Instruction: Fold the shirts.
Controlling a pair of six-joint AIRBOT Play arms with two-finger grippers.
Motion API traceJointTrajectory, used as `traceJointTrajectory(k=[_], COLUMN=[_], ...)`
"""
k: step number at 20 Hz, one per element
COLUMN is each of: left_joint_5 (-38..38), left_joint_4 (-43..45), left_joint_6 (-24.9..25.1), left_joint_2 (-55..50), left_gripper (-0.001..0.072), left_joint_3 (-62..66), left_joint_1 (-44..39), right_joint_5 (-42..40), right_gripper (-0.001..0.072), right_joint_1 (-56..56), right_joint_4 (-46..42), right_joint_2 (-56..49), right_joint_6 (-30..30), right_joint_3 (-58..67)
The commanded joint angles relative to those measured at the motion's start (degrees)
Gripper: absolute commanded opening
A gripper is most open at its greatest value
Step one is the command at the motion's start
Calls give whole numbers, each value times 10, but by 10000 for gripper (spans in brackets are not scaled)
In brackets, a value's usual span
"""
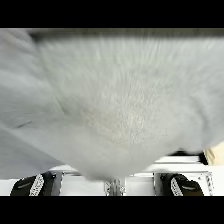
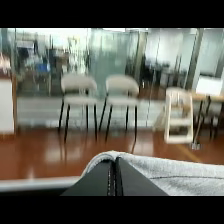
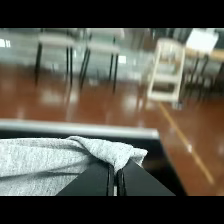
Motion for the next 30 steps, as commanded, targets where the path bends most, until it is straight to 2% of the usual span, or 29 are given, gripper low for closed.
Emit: traceJointTrajectory(k=[1, 3, 4, 6, 8, 10, 11, 14, 16, 18, 21, 23, 25, 27, 28, 30], left_joint_5=[-113, -120, -107, -63, 11, 104, 145, 292, 370, 415, 429, 427, 428, 406, 378, 282], left_joint_4=[23, 57, 68, 67, 67, 60, 60, 18, -14, -52, -62, -62, -62, -61, -62, -43], left_joint_6=[-8, -8, -8, -8, -6, 10, 17, 82, 89, 89, 89, 89, 94, 139, 156, 156], left_joint_2=[0, 1, -1, -17, -59, -138, -194, -353, -439, -508, -582, -611, -624, -632, -633, -627], left_gripper=[33, 32, 33, 32, 33, 33, 33, 34, 34, 34, 33, 33, 34, 34, 34, 33], left_joint_3=[-67, -161, -216, -340, -453, -514, -516, -477, -430, -388, -336, -318, -317, -317, -317, -316], left_joint_1=[0, 0, 0, -1, -15, -46, -66, -112, -129, -137, -141, -143, -145, -146, -144, -135], right_joint_5=[177, 248, 256, 223, 148, 60, 14, -153, -260, -362, -496, -544, -535, -500, -477, -403], right_gripper=[62, 62, 62, 62, 62, 62, 62, 62, 62, 62, 62, 62, 62, 62, 63, 63], right_joint_1=[0, 0, 1, 1, 2, 2, 2, 4, 21, 45, 69, 73, 72, 72, 72, 70], right_joint_4=[-34, -35, -31, -13, -2, 26, 43, 126, 165, 162, 160, 161, 161, 161, 160, 153], right_joint_2=[-59, -123, -152, -213, -279, -361, -405, -510, -559, -592, -627, -647, -662, -674, -677, -668], right_joint_6=[20, 56, 64, 65, 78, 94, 99, 100, 92, 66, 61, 83, 99, 100, 100, 96], right_joint_3=[0, -16, -38, -108, -177, -210, -209, -209, -209, -209, -209, -209, -209, -209, -209, -209])
